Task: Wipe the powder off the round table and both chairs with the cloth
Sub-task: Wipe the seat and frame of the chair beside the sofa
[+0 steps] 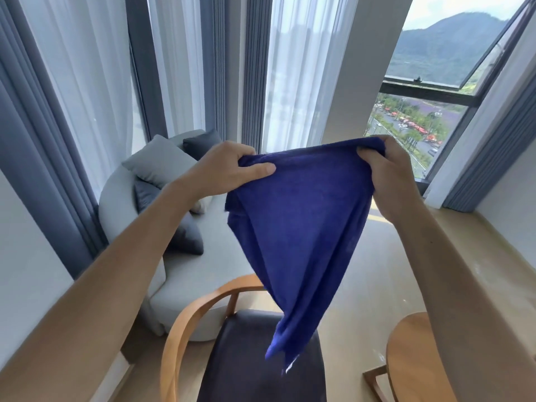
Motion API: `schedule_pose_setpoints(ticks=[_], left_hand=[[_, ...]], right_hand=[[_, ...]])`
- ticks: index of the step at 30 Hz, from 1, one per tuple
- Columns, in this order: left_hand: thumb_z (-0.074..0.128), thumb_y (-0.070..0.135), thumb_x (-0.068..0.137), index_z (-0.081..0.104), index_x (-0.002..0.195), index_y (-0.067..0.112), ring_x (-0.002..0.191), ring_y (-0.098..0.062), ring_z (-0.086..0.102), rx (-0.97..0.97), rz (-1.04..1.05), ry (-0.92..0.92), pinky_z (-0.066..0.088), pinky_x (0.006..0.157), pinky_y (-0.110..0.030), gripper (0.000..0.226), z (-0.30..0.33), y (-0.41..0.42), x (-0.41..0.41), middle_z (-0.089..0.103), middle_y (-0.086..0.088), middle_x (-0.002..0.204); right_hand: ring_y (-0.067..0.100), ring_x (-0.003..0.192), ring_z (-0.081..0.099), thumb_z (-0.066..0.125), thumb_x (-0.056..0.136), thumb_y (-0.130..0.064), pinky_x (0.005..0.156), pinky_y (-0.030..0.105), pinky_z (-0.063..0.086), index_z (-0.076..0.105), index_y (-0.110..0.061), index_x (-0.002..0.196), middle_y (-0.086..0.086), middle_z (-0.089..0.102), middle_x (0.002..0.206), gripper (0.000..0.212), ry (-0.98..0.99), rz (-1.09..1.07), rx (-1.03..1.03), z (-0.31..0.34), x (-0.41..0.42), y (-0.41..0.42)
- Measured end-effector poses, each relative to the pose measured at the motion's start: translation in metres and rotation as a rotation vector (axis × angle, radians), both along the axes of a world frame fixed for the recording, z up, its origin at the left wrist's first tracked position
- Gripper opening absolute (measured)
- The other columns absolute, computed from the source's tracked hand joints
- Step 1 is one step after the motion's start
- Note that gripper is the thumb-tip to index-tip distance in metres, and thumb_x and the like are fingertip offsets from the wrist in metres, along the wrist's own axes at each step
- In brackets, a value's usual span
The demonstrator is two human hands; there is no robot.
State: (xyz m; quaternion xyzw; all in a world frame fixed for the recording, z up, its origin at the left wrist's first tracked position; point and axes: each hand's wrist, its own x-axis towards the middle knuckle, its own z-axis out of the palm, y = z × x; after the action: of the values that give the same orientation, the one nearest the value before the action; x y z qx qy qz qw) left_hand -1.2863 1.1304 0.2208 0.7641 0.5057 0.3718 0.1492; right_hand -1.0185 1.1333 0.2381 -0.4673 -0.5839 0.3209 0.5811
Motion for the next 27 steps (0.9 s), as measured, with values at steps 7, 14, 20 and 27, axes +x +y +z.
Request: schedule_pose_setpoints(ticks=[7, 14, 20, 27], left_hand=[[0.075, 0.018, 0.082, 0.057, 0.093, 0.009, 0.058, 0.005, 0.056, -0.228, -0.173, -0.081, 0.043, 0.054, -0.008, 0.022, 0.013, -0.022, -0.014, 0.061, 0.013, 0.067], [0.060, -0.005, 0.088, 0.064, 0.089, 0.015, 0.081, -0.019, 0.058, -0.339, -0.152, -0.027, 0.048, 0.066, -0.016, 0.021, 0.011, -0.025, -0.049, 0.067, 0.001, 0.082], [0.054, 0.011, 0.091, 0.069, 0.094, 0.031, 0.089, -0.018, 0.066, -0.137, 0.227, 0.261, 0.051, 0.086, -0.030, 0.026, 0.000, -0.013, -0.068, 0.071, 0.003, 0.090], [0.054, 0.027, 0.097, 0.065, 0.098, -0.003, 0.075, -0.020, 0.058, -0.152, 0.261, -0.292, 0.057, 0.070, -0.034, 0.032, -0.013, -0.010, -0.057, 0.058, -0.013, 0.082]], right_hand=[[0.016, 0.070, 0.052, 0.050, 0.069, -0.015, 0.061, 0.028, 0.039, 0.070, -0.021, 0.068, -0.001, 0.059, 0.065, 0.021, 0.020, 0.053, 0.006, 0.018, 0.008, -0.005], [0.012, 0.070, 0.051, 0.051, 0.086, -0.006, 0.065, 0.031, 0.041, 0.070, -0.023, 0.080, -0.005, 0.062, 0.070, 0.026, -0.186, -0.070, 0.103, 0.006, 0.034, -0.001], [0.035, 0.071, 0.051, 0.055, 0.092, -0.019, 0.072, 0.052, 0.052, 0.065, 0.006, 0.089, 0.032, 0.060, 0.084, 0.027, -0.368, -0.172, 0.094, -0.015, 0.046, 0.013], [0.020, 0.066, 0.040, 0.050, 0.088, -0.052, 0.061, 0.037, 0.037, 0.054, 0.002, 0.076, 0.008, 0.043, 0.067, 0.055, -0.333, -0.220, -0.139, -0.027, 0.048, 0.019]])
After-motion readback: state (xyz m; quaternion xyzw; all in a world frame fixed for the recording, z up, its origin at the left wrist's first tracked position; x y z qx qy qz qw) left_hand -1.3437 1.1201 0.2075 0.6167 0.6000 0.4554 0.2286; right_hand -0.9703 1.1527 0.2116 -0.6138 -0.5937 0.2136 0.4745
